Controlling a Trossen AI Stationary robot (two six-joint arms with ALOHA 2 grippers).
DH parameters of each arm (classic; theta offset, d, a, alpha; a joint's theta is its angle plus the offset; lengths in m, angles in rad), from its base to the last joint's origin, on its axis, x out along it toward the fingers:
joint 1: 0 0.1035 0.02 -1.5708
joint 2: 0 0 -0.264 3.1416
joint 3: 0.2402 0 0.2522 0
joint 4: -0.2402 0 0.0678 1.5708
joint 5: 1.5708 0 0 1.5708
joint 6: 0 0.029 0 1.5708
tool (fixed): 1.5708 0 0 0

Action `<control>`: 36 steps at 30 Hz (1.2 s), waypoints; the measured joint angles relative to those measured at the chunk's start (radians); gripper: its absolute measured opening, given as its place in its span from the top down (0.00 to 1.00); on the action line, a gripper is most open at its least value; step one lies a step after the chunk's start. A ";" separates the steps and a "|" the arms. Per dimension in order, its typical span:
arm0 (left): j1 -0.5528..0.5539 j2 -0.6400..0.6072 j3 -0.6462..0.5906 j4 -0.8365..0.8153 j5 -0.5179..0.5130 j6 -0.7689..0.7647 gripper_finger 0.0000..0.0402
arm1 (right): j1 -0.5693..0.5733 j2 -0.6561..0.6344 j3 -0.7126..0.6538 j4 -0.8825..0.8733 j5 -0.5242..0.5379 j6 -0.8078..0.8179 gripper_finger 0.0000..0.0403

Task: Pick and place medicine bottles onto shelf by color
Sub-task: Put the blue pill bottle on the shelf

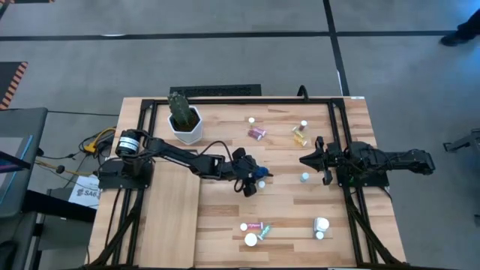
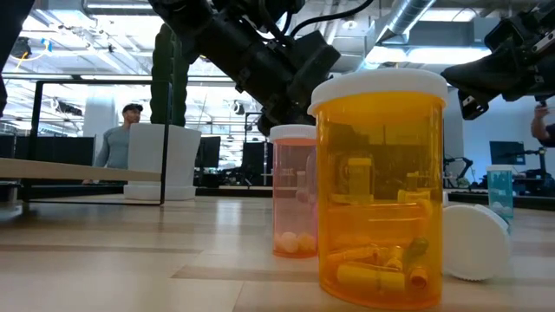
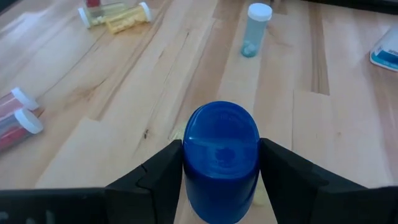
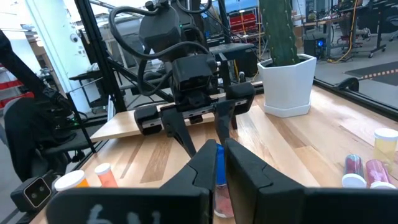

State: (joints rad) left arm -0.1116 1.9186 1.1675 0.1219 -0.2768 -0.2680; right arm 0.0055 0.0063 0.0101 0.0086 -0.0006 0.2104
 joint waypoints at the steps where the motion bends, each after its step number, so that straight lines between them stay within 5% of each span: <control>1: 0.000 0.000 0.000 0.000 0.000 -0.007 0.55 | 0.000 0.000 0.000 0.000 0.000 0.000 0.86; 19: 0.001 -0.001 0.002 -0.017 0.003 -0.032 0.55 | 0.000 0.000 0.000 0.000 0.000 0.000 0.86; 26: 0.001 -0.004 0.002 0.032 -0.034 -0.012 0.62 | 0.000 0.000 0.000 0.000 0.000 0.000 0.86; 36: 0.001 -0.110 0.002 0.037 -0.084 0.036 0.60 | 0.000 0.000 0.000 0.000 0.000 0.000 0.86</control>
State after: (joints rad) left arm -0.1108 1.8084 1.1694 0.1590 -0.3609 -0.2320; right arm 0.0058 0.0063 0.0101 0.0085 -0.0006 0.2108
